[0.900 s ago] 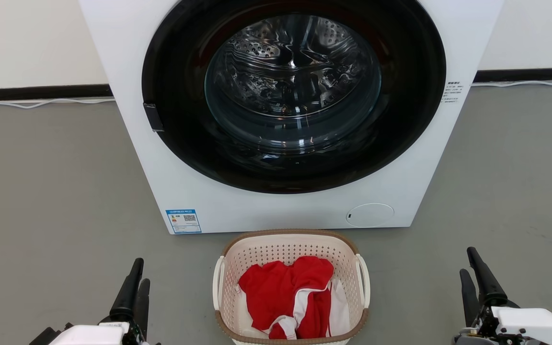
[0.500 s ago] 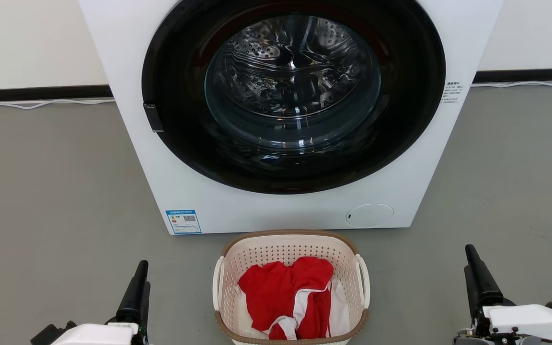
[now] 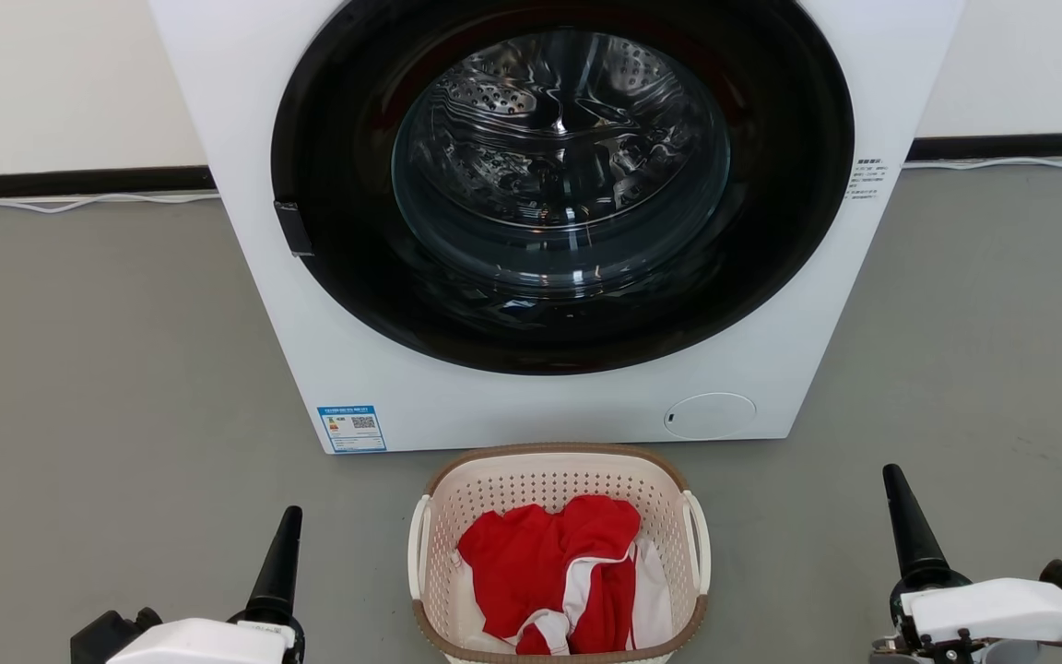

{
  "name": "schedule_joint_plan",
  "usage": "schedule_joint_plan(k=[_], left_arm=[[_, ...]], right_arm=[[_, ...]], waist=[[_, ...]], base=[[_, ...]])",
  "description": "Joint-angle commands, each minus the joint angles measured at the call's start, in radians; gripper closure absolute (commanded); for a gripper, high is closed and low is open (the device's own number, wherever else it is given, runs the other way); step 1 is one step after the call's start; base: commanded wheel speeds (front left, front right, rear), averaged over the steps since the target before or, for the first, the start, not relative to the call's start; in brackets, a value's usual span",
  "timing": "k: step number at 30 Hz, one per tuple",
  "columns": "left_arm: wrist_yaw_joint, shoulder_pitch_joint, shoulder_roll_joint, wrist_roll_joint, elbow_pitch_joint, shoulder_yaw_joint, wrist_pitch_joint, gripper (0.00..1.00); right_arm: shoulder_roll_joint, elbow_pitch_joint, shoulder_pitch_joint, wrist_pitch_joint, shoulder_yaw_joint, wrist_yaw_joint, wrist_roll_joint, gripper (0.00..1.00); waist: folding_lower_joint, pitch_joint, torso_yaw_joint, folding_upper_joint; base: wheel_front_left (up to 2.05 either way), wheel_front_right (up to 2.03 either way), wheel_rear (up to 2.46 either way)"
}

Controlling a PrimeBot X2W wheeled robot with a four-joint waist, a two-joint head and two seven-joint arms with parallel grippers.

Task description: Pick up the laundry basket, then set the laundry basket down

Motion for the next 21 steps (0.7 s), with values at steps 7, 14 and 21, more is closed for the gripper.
schedule_joint_plan(k=[7,14,21], left_arm=[[0.013,-0.03,0.008,0.124,-0.014,-0.007,-0.032,0.0],[0.023,-0.031,0.009,0.207,-0.011,-0.01,-0.05,0.0],[0.027,-0.031,0.01,0.298,-0.007,-0.01,-0.07,0.0]], right_arm=[[-0.01,-0.037,-0.016,-0.037,0.013,0.004,-0.167,0.0],[-0.01,-0.039,-0.019,-0.055,0.015,0.004,-0.257,0.0],[-0.01,-0.039,-0.021,-0.075,0.019,0.005,-0.355,0.0]], waist=[[-0.0001,-0.002,-0.003,0.0],[-0.0001,-0.003,-0.005,0.0],[-0.0001,-0.004,-0.007,0.0]], base=[[0.0,0.0,0.0],[0.0,0.0,0.0],[0.0,0.0,0.0]])
